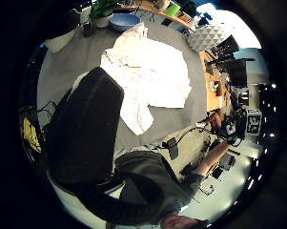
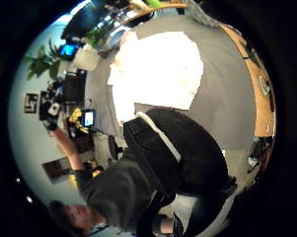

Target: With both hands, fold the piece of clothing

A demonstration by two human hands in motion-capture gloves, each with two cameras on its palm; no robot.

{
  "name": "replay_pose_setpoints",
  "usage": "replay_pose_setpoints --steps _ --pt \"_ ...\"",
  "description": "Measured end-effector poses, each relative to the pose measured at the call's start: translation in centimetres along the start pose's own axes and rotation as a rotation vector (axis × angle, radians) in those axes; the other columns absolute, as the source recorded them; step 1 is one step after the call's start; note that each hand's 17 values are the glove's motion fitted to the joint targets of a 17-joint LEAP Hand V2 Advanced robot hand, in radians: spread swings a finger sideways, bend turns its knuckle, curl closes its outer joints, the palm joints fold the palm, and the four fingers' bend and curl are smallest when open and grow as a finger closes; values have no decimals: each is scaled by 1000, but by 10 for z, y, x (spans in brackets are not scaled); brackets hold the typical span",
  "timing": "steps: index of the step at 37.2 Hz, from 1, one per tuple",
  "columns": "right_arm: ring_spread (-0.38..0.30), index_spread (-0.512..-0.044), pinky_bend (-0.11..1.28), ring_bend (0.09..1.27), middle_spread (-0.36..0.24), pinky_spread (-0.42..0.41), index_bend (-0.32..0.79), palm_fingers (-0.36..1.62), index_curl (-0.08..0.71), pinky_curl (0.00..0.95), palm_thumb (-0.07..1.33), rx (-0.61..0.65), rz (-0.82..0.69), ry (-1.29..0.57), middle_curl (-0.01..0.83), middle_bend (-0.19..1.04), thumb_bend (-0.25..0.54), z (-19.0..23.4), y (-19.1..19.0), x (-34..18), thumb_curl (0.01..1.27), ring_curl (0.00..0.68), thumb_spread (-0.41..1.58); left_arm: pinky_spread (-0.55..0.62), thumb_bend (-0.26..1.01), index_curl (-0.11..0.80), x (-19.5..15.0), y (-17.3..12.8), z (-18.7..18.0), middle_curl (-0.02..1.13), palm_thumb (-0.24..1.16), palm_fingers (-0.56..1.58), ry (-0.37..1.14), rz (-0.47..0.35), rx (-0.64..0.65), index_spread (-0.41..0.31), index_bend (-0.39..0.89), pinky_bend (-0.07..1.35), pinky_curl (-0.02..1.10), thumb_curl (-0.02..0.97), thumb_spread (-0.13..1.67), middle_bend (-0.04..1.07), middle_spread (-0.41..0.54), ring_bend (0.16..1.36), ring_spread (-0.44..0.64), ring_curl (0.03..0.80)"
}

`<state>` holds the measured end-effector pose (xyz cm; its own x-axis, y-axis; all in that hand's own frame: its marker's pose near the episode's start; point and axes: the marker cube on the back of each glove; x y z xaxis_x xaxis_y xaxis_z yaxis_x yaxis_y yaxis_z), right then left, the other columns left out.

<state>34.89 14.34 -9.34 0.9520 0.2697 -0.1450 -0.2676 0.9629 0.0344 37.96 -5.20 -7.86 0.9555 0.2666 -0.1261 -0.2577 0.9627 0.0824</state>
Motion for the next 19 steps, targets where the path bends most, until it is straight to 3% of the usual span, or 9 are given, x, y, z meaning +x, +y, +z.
replay_pose_setpoints --steps 8,19 --pt "65 -333 424 296 -41 198 159 334 160 204 253 9 0 -6 155 206 103 -5 7 12 87 140 934 275 57 221 14 -9 13 143 108 398 12 17 -21 -77 325 224 163 51 1011 157 70 454 173 187" --pt "64 -354 411 325 -36 215 148 365 205 248 277 -28 -23 24 230 215 61 7 -18 0 128 189 1109 301 29 293 8 -14 35 183 106 385 81 29 -57 -85 300 220 215 94 1203 154 76 456 196 217"
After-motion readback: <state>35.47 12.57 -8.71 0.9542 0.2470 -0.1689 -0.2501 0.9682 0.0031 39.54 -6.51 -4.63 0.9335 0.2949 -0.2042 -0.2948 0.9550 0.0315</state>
